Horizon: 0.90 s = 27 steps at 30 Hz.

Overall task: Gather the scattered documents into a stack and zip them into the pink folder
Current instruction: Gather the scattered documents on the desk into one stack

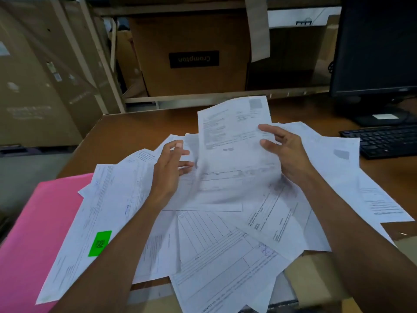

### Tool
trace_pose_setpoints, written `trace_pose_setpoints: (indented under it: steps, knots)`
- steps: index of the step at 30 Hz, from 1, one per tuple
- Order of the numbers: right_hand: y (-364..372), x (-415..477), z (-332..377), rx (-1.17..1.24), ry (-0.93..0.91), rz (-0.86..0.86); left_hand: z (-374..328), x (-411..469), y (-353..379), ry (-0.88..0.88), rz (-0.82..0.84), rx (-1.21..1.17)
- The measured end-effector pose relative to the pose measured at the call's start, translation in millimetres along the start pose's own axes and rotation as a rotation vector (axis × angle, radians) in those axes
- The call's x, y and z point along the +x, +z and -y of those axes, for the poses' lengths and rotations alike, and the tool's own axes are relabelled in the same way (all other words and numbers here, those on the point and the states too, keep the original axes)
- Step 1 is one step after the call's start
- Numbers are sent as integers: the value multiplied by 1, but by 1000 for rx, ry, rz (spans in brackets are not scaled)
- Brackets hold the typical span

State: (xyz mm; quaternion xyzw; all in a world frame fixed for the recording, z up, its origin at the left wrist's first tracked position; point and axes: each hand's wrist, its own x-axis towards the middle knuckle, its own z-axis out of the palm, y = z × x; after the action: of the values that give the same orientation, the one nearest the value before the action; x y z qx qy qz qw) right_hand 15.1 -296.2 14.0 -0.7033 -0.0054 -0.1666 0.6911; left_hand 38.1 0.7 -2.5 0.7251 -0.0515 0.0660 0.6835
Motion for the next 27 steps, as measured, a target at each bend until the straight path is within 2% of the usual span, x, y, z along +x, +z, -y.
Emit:
trace_pose_setpoints:
  steps: [4, 8, 11, 12, 15, 17, 19, 20, 22, 25, 27]
  knots:
    - [15, -8, 2, 37, 21, 114, -5, -1, 0, -47, 44, -167]
    - [25, -13, 1, 185, 41, 147, -8, 1, -3, 44, -54, 21]
    - [23, -14, 4, 304, 60, 136, -8, 0, -8, 22, -4, 14]
    - [22, -14, 4, 263, 41, 121, -8, -1, -10, 5, 32, -21]
    - [28, -14, 2, -112, -44, 108, -8, -3, -12, 29, 133, -127]
    - [40, -16, 0, -193, -20, 136, -8, -5, -8, 125, 107, -26]
    - [46, -15, -1, -170, -22, 165, -8, -3, -8, 192, 32, 105]
    - [46, -14, -2, -159, -41, 136, -9, 0, -12, 211, -8, 158]
    - [36, -8, -1, -264, -116, -67, -11, 6, -28, 210, -98, 233]
    - [10, -2, 1, -363, -136, -393, -5, 18, -66, 74, -219, 209]
    - [-5, 0, -1, -377, -109, -483, 3, 24, -87, -10, -195, 185]
